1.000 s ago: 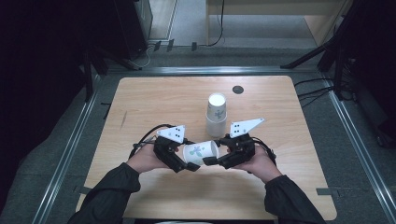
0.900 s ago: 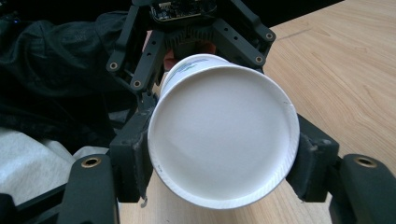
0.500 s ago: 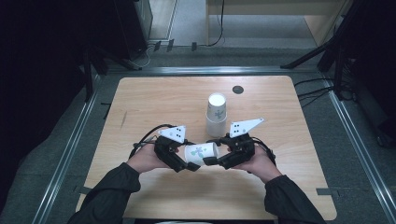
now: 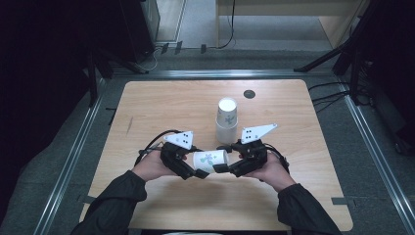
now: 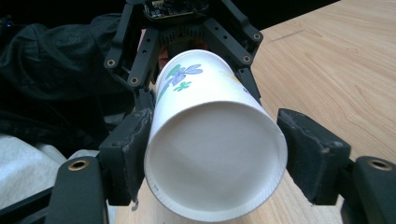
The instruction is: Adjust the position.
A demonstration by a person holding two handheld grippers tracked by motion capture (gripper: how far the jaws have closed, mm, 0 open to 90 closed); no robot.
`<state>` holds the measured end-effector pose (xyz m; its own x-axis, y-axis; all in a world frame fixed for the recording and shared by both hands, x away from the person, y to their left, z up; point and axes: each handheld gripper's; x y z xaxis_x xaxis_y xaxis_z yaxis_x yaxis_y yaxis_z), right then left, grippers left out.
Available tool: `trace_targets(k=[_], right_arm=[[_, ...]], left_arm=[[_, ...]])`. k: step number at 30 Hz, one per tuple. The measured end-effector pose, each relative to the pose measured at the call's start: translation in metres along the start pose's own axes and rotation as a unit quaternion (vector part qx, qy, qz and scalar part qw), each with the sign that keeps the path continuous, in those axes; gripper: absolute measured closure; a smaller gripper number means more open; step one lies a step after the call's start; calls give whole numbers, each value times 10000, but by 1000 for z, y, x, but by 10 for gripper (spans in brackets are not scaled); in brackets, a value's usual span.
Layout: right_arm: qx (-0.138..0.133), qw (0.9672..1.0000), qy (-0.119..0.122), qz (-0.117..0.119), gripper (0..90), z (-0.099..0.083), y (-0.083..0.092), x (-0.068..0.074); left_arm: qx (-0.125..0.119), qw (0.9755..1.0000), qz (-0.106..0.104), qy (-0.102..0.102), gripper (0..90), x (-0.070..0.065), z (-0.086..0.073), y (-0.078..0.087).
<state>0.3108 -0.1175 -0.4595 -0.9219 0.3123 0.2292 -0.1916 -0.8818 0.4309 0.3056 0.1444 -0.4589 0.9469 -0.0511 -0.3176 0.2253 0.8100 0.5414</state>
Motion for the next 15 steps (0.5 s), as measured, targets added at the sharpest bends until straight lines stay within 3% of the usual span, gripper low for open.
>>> trace_targets(k=[15], right_arm=[[10, 9996, 37, -282, 250, -2, 12, -5]], left_arm=[[-222, 9996, 153, 94, 300, 2, -4, 21]])
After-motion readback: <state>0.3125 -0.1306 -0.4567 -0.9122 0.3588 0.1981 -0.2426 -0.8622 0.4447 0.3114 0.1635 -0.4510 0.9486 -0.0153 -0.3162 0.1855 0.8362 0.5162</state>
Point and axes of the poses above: each handheld gripper's, and its own axes: y roughly backward along the jaws, z roughly out of its top, x roughly to its left, and after that the axes turned 12 degrees about -z, right-handed
